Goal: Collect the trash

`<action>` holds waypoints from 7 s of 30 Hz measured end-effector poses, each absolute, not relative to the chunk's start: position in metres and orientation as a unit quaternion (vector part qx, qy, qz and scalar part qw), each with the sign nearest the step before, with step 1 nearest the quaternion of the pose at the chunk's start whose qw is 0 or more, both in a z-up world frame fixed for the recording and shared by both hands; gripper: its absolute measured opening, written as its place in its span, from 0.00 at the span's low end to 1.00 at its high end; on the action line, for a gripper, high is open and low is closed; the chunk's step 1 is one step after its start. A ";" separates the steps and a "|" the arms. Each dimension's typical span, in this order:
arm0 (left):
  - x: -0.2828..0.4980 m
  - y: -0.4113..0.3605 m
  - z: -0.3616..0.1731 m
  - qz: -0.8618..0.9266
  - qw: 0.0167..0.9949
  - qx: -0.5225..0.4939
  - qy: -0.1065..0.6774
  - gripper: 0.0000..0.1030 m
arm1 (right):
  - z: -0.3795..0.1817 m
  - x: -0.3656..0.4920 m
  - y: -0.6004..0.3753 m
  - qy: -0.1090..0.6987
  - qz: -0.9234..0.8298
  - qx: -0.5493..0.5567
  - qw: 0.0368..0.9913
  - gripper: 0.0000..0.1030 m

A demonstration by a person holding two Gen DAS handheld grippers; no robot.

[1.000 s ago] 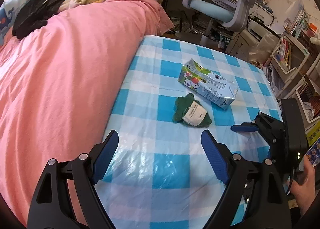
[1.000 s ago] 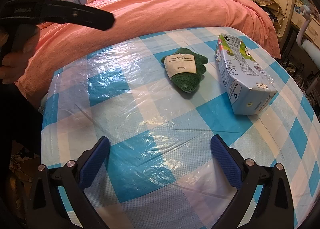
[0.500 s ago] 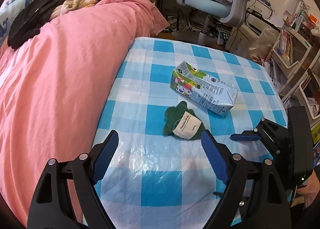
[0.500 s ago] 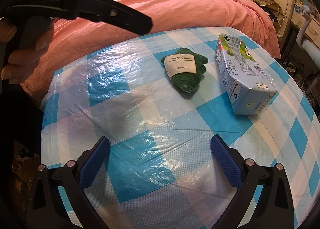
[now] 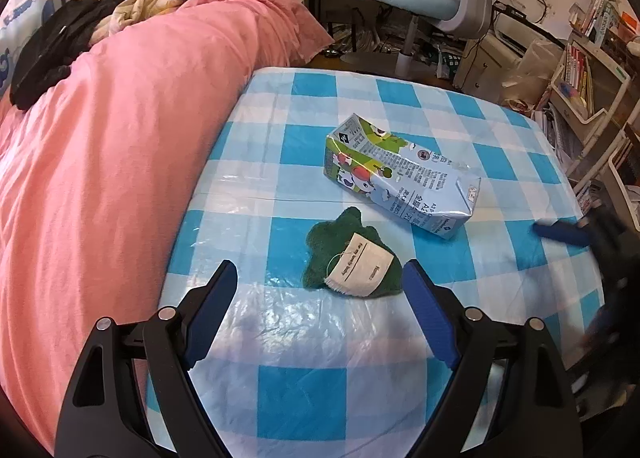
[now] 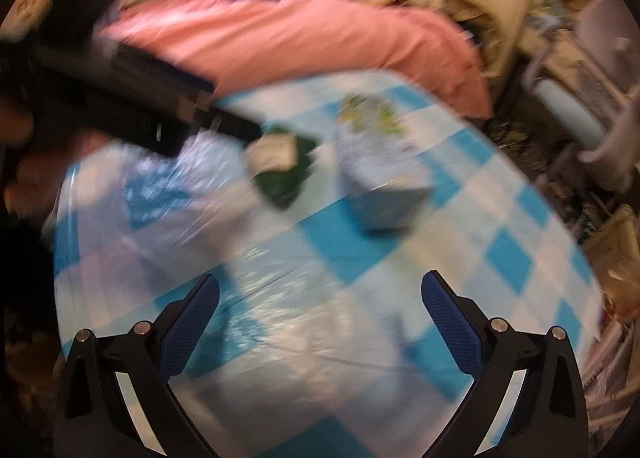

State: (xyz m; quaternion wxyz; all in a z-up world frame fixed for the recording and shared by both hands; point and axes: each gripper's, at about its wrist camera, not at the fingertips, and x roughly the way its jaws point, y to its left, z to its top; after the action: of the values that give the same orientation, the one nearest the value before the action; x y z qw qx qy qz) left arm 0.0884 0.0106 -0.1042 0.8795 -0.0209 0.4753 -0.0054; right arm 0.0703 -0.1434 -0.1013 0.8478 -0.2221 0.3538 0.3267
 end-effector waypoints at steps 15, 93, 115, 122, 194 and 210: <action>0.113 0.007 -0.135 -0.041 0.869 -0.054 0.491 0.22 | -0.093 0.104 -0.133 0.326 0.256 -0.195 0.889 0.94; -0.186 -0.022 -0.133 -0.116 0.842 0.058 0.523 0.35 | -0.083 -0.143 -0.190 0.391 0.190 0.002 0.901 0.91; -0.119 -0.028 -0.035 -0.029 0.945 0.056 0.320 0.93 | -0.024 -0.091 -0.212 0.267 0.053 -0.079 0.959 0.93; -0.069 -0.031 -0.009 -0.010 0.959 0.021 0.283 0.93 | -0.017 -0.057 -0.216 0.246 0.037 -0.074 0.966 0.93; 0.017 -0.040 0.007 0.014 0.967 0.007 0.255 0.93 | -0.006 0.007 -0.218 0.234 0.045 -0.041 0.970 0.93; 0.016 -0.026 0.005 0.032 0.967 -0.010 0.252 0.93 | -0.040 0.033 -0.210 0.307 0.055 -0.067 0.948 0.93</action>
State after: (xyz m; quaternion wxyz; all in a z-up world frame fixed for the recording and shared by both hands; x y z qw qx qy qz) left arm 0.0162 -0.0262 0.0054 0.9673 -0.0098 0.2515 0.0322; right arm 0.0334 -0.2097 -0.0404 0.9478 -0.0666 0.3069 0.0545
